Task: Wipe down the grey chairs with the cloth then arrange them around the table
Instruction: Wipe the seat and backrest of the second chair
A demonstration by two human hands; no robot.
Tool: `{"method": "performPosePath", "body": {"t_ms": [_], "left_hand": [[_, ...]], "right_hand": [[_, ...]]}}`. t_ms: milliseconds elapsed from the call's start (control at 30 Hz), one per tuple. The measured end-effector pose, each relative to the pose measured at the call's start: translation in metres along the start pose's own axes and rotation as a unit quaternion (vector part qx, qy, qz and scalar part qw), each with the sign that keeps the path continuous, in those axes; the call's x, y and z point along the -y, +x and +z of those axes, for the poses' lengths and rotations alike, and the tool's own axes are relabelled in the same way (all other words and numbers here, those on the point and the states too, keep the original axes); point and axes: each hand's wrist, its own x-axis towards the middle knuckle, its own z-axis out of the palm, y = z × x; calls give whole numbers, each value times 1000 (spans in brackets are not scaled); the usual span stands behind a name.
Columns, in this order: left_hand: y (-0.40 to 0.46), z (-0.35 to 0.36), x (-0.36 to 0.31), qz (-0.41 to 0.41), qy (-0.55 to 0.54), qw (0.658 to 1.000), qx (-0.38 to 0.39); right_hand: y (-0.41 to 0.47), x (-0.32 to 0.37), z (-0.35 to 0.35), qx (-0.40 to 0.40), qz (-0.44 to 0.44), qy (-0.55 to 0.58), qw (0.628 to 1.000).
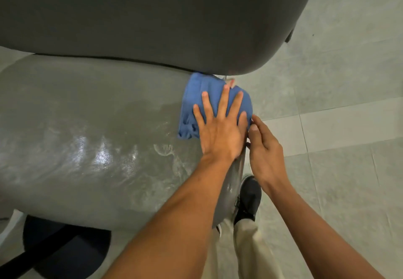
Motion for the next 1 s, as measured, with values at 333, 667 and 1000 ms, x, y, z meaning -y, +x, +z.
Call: {"method": "performPosePath", "body": {"t_ms": [333, 667, 1000], "left_hand": [[-149, 35, 49, -30, -51, 998, -22], [-32, -7, 125, -244, -21, 967, -62], [-183, 36, 136, -8, 4, 999, -33]], "right_hand": [[-9, -1, 14, 17, -39, -100, 994], [-10, -8, 24, 90, -118, -321, 935], [-9, -8, 52, 87, -238, -456, 853]]}}
